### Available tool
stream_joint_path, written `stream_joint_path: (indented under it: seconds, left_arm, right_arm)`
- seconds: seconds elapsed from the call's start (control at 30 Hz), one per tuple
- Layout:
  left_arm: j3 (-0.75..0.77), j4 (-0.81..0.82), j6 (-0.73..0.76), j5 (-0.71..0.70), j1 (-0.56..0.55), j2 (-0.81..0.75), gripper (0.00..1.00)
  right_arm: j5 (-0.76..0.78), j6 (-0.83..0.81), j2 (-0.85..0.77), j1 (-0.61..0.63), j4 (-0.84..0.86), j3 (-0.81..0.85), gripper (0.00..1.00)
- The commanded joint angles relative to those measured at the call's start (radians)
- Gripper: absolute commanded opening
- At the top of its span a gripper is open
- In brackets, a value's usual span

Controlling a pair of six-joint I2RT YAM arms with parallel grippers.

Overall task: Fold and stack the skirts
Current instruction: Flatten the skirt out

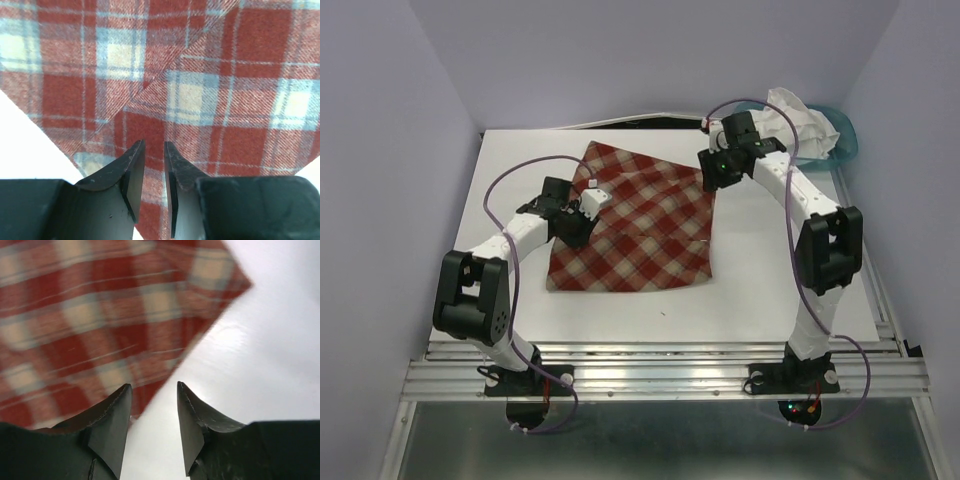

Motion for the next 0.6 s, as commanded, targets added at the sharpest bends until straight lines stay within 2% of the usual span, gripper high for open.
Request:
stream_joint_path:
  seconds: [0.0,0.07,0.17,0.33,0.57]
  left_arm:
    - [-0.04,0.013,0.015,-0.023,-0.005,-0.036,0.33]
    - [-0.049,0.022,0.0,-0.021,-0.005,-0.034,0.33]
    - [-0.052,0.022,-0.008,-0.019,-0.005,-0.022,0.33]
    - [-0.059,0.01,-0.003,-0.023,-0.005,0.007,0.33]
    - [-0.086,-0.065,0.04,-0.033,-0.005,0.012,0.33]
  right_arm:
    - [-0.23,-0.018,-0.051,0.086,-0.136,-0.085,0.45]
    - [-0.273,-0.021,-0.074,0.112,-0.13,-0.154,0.43]
    - [-0.244,-0.049,-0.109,0.16,-0.069,-0.347,0.42]
    - [-0.201,-0.086,-0.072,0.16,-0.041,-0.47,0.4]
    - [-0.02,-0.192,-0.101,0.16,-0.024,-0.598,0.37]
